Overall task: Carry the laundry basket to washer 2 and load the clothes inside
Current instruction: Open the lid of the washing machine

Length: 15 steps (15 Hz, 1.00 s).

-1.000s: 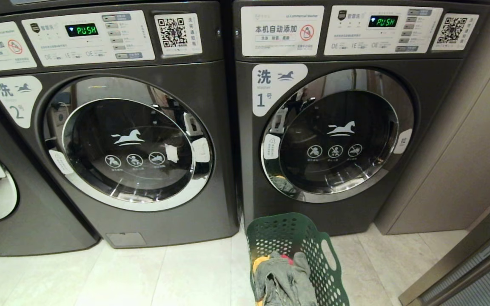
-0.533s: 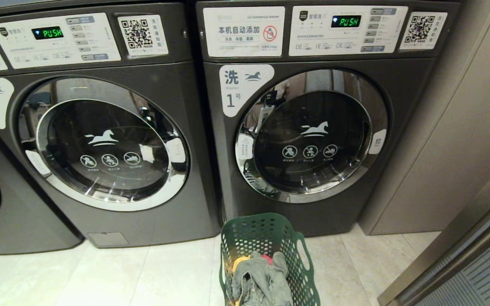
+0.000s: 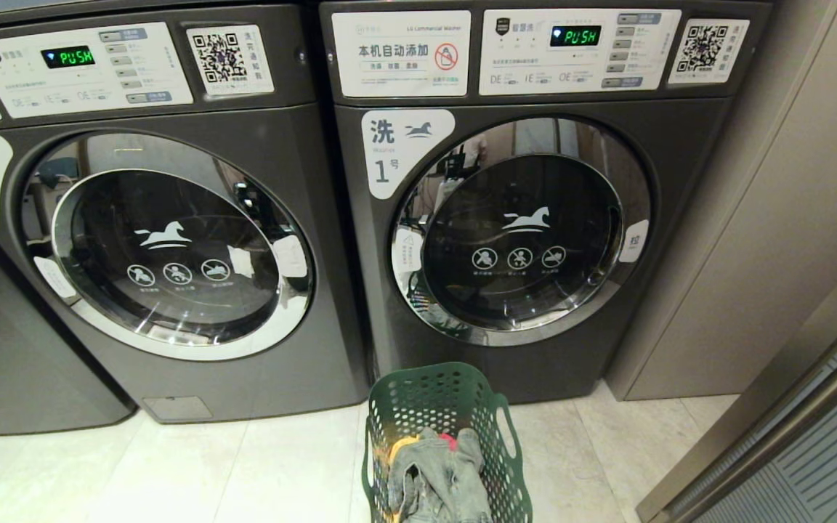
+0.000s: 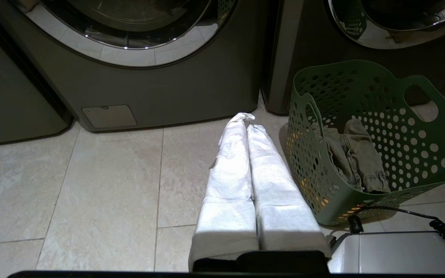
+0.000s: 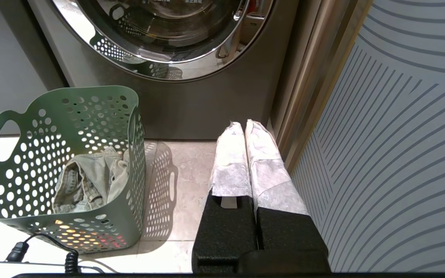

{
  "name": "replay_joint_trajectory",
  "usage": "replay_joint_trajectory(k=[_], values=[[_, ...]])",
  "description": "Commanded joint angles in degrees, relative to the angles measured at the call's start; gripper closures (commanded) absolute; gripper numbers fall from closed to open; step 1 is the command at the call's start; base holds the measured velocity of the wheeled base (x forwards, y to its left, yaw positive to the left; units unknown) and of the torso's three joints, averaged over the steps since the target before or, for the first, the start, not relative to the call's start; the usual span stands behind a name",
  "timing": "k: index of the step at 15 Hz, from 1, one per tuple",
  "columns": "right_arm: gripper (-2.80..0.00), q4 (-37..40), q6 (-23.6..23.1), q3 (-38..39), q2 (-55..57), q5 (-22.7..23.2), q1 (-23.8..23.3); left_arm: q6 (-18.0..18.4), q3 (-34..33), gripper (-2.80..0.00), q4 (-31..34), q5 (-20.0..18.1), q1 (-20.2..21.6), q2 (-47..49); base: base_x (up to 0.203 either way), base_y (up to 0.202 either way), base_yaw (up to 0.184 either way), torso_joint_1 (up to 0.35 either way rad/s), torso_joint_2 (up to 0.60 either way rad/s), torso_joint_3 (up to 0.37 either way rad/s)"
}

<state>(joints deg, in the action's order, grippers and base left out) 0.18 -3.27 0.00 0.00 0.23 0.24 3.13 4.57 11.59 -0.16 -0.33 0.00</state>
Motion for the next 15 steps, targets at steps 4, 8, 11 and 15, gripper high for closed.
replay_joint_trajectory(k=[4,8,11,15], values=[[0.00,-0.01,-0.07,0.00,0.09,0.03,0.02,0.03,0.09,0.00,0.10,-0.02,-0.02,0.09,0.017,0.000,-0.001,-0.001,0.00,0.001],[0.00,-0.01,-0.07,0.00,0.09,0.03,0.02,-0.15,0.01,0.00,0.10,-0.02,-0.02,0.09,0.184,0.000,-0.001,0.002,0.00,0.006],[0.00,-0.01,-0.06,0.00,0.09,0.03,0.02,-0.32,0.06,0.00,0.10,0.07,-0.08,0.09,0.084,0.000,0.001,0.004,0.00,0.002],[0.00,-0.01,0.02,0.00,0.09,0.03,0.02,-0.32,0.00,0.00,0.10,0.07,-0.02,0.06,0.000,0.000,0.000,0.000,0.00,0.000]])
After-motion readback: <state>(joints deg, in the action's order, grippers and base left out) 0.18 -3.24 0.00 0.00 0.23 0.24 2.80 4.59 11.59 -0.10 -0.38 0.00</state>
